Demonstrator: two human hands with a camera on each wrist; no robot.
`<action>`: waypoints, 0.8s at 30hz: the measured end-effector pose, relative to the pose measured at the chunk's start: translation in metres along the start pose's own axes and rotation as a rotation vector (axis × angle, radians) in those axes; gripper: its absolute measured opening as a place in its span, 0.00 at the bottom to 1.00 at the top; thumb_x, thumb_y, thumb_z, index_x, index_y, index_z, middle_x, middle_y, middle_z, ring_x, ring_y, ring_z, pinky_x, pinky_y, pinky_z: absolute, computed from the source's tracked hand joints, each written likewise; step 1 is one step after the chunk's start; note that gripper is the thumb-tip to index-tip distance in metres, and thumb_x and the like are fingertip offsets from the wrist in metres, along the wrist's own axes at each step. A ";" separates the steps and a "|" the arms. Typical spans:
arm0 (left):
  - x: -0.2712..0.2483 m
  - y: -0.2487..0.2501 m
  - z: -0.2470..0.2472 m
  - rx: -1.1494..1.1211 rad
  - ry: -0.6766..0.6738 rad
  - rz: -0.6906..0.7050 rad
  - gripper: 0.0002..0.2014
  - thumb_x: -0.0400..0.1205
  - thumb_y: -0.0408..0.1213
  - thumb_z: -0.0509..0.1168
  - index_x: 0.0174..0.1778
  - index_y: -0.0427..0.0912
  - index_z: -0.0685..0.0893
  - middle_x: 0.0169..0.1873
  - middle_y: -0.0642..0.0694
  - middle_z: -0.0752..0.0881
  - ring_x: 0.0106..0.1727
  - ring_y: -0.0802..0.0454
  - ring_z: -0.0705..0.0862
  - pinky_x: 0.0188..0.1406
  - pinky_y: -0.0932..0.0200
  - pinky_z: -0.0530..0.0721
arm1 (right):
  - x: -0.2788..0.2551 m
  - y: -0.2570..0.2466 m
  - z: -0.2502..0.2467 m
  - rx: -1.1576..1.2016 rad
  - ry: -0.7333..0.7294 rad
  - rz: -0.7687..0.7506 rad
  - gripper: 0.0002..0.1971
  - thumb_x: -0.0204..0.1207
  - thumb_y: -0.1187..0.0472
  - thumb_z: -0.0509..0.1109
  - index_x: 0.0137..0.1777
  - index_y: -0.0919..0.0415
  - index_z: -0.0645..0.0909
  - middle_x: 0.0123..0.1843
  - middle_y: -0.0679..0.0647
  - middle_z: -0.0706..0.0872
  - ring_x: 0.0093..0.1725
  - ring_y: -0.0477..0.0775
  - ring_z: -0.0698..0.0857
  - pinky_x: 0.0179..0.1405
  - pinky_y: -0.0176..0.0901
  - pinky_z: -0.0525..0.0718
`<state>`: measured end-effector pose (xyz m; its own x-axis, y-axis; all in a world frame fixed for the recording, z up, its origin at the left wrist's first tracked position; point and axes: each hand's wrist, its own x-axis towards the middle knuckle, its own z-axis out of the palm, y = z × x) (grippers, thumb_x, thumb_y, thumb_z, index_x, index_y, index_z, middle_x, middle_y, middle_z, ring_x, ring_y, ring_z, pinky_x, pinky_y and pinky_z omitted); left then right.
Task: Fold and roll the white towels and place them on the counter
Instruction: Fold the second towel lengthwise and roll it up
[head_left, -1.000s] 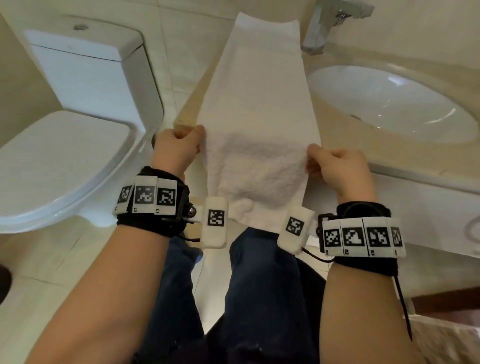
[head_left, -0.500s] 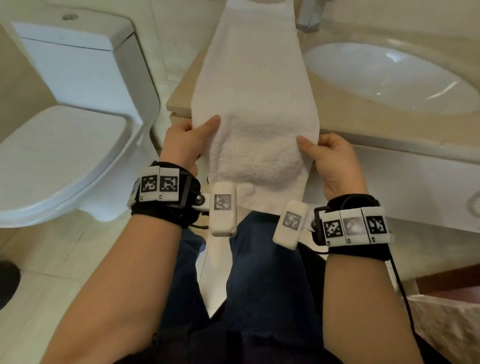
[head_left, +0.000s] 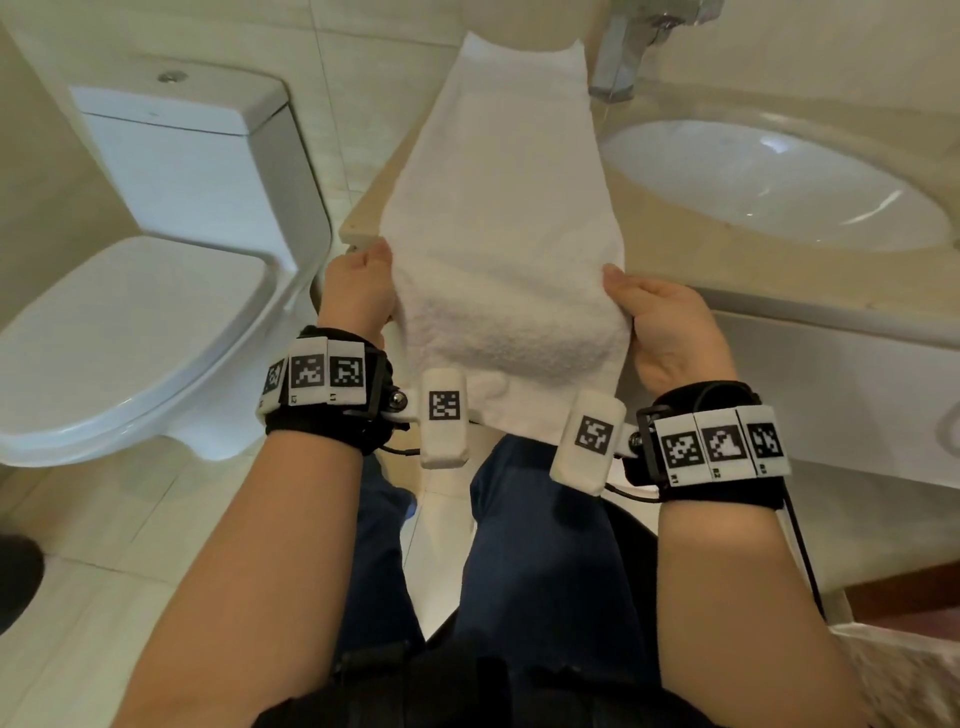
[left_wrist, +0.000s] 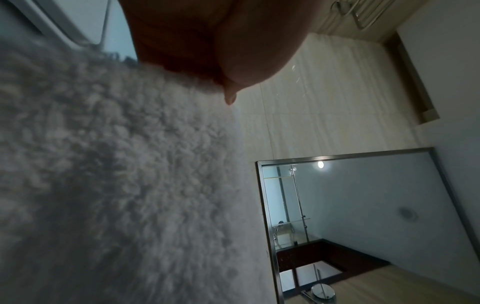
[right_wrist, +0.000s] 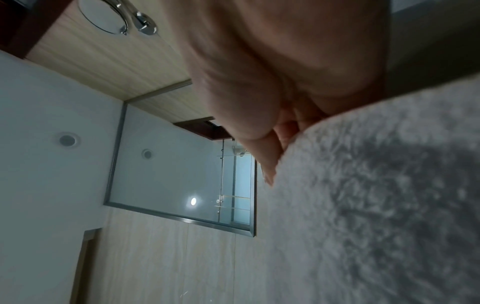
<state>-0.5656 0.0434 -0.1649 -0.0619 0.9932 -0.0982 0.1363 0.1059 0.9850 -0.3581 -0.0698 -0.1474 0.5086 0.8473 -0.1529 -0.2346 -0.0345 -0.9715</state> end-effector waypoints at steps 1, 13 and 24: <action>0.001 -0.002 -0.001 0.009 -0.012 0.003 0.19 0.83 0.53 0.56 0.30 0.45 0.76 0.31 0.44 0.78 0.35 0.46 0.79 0.40 0.53 0.81 | 0.000 0.000 0.001 0.004 -0.006 0.003 0.08 0.80 0.61 0.68 0.40 0.63 0.83 0.31 0.49 0.91 0.33 0.44 0.90 0.34 0.36 0.87; -0.015 -0.045 -0.012 0.135 -0.364 -0.174 0.33 0.65 0.57 0.77 0.60 0.41 0.79 0.57 0.44 0.86 0.60 0.44 0.84 0.68 0.42 0.77 | -0.006 0.011 0.011 0.072 -0.007 0.018 0.10 0.81 0.59 0.66 0.43 0.66 0.82 0.34 0.53 0.91 0.34 0.48 0.91 0.32 0.37 0.86; -0.034 -0.042 -0.015 -0.095 -0.286 0.030 0.13 0.81 0.44 0.68 0.58 0.44 0.83 0.53 0.46 0.88 0.55 0.50 0.87 0.58 0.52 0.83 | -0.027 0.020 0.008 -0.298 -0.154 0.145 0.07 0.74 0.62 0.74 0.50 0.62 0.85 0.50 0.55 0.90 0.51 0.54 0.88 0.64 0.56 0.81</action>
<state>-0.5846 0.0042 -0.2010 0.2239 0.9703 -0.0919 0.0403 0.0851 0.9956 -0.3833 -0.0895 -0.1609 0.3521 0.8913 -0.2857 -0.0321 -0.2936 -0.9554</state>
